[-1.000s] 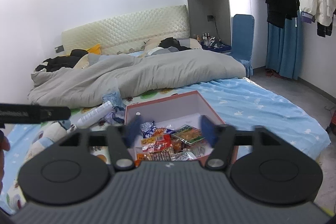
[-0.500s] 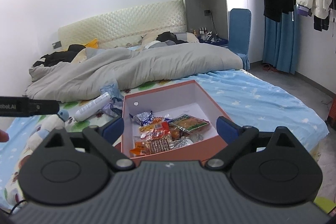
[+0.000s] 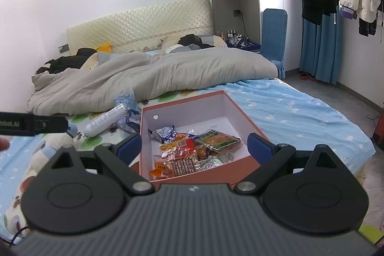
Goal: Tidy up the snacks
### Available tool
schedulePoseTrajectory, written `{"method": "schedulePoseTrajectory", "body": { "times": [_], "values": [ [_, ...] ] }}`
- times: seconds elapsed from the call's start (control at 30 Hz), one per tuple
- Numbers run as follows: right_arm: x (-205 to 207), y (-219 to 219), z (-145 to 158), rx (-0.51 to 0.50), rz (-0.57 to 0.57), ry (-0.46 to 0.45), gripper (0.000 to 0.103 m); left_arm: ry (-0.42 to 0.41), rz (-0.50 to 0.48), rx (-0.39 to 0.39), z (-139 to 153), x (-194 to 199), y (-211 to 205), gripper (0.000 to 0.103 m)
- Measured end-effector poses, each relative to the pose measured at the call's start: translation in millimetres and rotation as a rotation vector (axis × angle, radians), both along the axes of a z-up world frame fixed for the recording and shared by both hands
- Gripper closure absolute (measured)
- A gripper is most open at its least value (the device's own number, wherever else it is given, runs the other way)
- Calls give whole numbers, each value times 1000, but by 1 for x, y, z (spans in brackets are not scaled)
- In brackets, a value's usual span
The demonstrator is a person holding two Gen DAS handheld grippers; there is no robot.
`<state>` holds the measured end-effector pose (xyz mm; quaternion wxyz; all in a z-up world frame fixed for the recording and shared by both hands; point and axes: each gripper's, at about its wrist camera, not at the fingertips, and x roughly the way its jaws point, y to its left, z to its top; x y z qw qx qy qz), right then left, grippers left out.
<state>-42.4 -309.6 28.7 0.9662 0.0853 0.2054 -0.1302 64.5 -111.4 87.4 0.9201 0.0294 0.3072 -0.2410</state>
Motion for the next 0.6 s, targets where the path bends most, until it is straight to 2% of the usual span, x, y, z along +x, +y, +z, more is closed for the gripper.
{"method": "schedulePoseTrajectory", "body": {
  "times": [0.6],
  "values": [
    [2, 0, 3, 18, -11, -11, 7, -4, -17, -12, 2, 6, 3, 2]
  ]
}}
